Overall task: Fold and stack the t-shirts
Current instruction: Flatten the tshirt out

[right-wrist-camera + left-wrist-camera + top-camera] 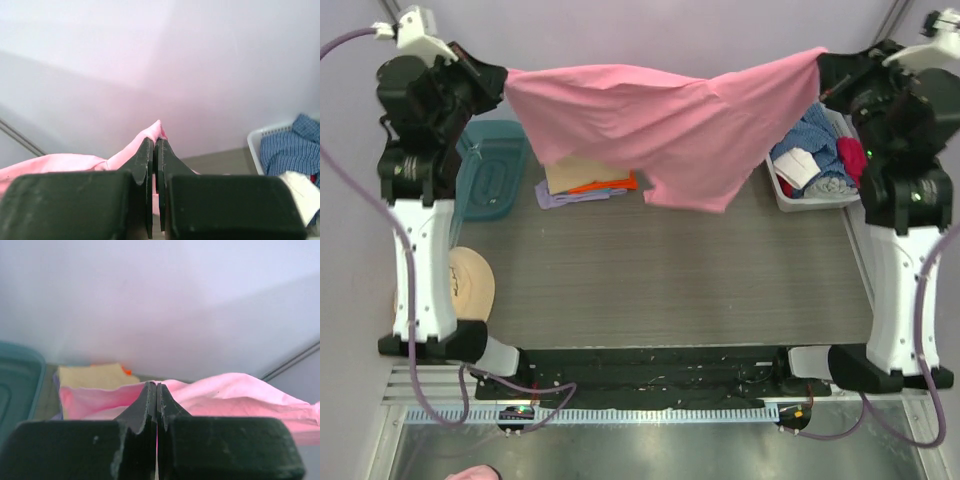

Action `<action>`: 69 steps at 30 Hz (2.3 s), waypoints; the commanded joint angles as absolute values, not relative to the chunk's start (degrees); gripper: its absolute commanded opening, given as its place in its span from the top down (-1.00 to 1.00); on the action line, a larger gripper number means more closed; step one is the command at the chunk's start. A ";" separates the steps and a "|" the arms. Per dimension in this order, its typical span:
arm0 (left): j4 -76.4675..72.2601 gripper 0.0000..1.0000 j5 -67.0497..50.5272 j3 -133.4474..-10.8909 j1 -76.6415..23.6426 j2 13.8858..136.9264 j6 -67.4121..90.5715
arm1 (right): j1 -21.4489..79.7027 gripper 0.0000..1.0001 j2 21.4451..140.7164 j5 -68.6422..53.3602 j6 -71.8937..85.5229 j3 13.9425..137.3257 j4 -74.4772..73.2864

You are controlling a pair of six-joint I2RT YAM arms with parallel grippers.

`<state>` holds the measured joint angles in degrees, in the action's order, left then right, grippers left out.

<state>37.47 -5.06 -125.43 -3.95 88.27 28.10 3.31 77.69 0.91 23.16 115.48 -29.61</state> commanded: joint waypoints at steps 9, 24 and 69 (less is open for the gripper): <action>29.80 1.00 -6.68 -72.77 -3.43 55.13 28.82 | 3.25 0.98 47.04 -8.69 27.24 74.40 -30.85; 37.87 1.00 1.84 -41.75 -4.66 45.35 35.33 | 3.34 0.98 29.62 -13.02 34.01 45.61 -51.84; 45.54 -0.63 22.94 -39.71 -4.66 38.50 51.79 | 3.43 -0.27 42.17 -8.43 35.86 45.53 -51.43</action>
<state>45.98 21.52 -32.93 -4.64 41.25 54.00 3.31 37.39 -7.42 36.25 43.55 -62.28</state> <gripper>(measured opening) 0.800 0.625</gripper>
